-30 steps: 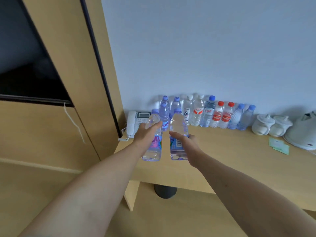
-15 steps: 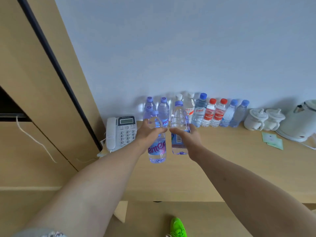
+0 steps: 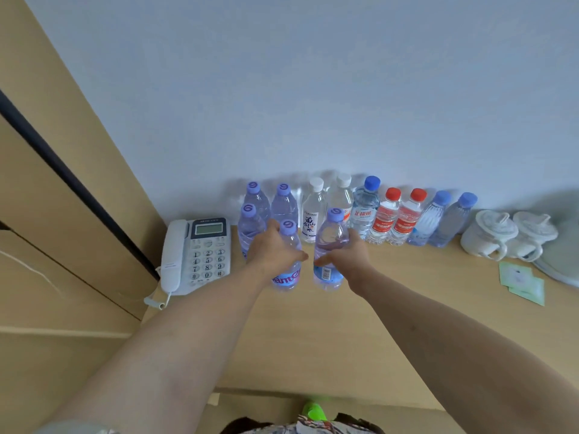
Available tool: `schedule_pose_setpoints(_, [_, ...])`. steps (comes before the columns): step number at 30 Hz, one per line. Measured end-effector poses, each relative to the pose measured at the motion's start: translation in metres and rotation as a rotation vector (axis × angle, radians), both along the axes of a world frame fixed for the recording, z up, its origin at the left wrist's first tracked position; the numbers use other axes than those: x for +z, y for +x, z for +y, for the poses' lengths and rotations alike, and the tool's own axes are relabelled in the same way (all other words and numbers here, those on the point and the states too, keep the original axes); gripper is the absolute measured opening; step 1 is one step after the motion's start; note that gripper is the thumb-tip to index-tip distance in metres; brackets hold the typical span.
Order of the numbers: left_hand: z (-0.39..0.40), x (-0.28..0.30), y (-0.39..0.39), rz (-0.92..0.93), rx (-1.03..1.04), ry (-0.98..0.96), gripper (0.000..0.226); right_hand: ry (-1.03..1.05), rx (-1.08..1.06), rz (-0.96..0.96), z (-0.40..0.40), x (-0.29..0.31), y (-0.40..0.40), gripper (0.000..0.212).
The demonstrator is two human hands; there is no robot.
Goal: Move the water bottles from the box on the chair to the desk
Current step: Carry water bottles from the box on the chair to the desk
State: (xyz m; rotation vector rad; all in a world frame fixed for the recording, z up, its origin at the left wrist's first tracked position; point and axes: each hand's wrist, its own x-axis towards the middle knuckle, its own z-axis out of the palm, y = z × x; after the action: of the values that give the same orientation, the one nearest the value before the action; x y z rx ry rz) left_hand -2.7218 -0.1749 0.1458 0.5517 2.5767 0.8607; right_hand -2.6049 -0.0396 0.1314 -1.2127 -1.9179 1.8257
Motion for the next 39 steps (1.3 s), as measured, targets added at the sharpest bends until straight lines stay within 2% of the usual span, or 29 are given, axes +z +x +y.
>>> schedule_pose_setpoints(2, [0.004,-0.007,-0.003,-0.009,0.029,0.025,0.078,-0.012,0.026,-0.011,0.007,-0.006,-0.003,0.076])
schedule_pose_setpoints(5, [0.008,-0.014,-0.007,-0.001,0.048,0.046,0.084,-0.033,0.037,-0.004,0.009,-0.014,-0.007,0.072])
schedule_pose_setpoints(10, [0.017,-0.005,-0.024,-0.099,-0.093,-0.006,0.092,-0.009,0.09,-0.012,0.004,-0.02,-0.017,0.074])
schedule_pose_setpoints(14, [0.017,0.013,-0.034,-0.334,-0.196,-0.118,0.067,0.011,0.159,-0.085,0.002,-0.017,-0.021,0.086])
schedule_pose_setpoints(16, [0.015,0.018,-0.038,-0.368,-0.236,-0.134,0.058,0.025,0.184,-0.122,0.003,-0.012,-0.023,0.089])
schedule_pose_setpoints(19, [0.011,0.024,-0.044,-0.193,-0.324,-0.17,0.045,0.071,0.212,-0.192,0.005,-0.001,-0.027,0.091])
schedule_pose_setpoints(22, [0.011,0.026,-0.045,0.094,-0.322,-0.197,0.045,0.151,0.245,-0.243,0.004,0.007,-0.027,0.092])
schedule_pose_setpoints(24, [0.013,0.025,-0.04,0.191,-0.274,-0.176,0.05,0.172,0.241,-0.236,0.002,0.008,-0.027,0.091])
schedule_pose_setpoints(28, [0.019,0.03,-0.032,0.201,-0.284,-0.183,0.056,0.19,0.272,-0.24,0.002,0.021,-0.027,0.052])
schedule_pose_setpoints(30, [0.021,0.037,-0.035,0.187,-0.382,-0.23,0.055,0.232,0.256,-0.262,0.004,0.027,-0.025,0.054])
schedule_pose_setpoints(33, [0.021,0.042,-0.04,0.153,-0.463,-0.275,0.056,0.293,0.168,-0.266,0.006,0.031,-0.025,0.044])
schedule_pose_setpoints(37, [0.016,0.041,-0.041,0.195,-0.408,-0.237,0.043,0.296,0.161,-0.205,0.001,0.032,-0.028,0.049])
schedule_pose_setpoints(39, [0.015,0.037,-0.041,0.239,-0.378,-0.223,0.046,0.283,0.132,-0.179,-0.001,0.031,-0.029,0.052])
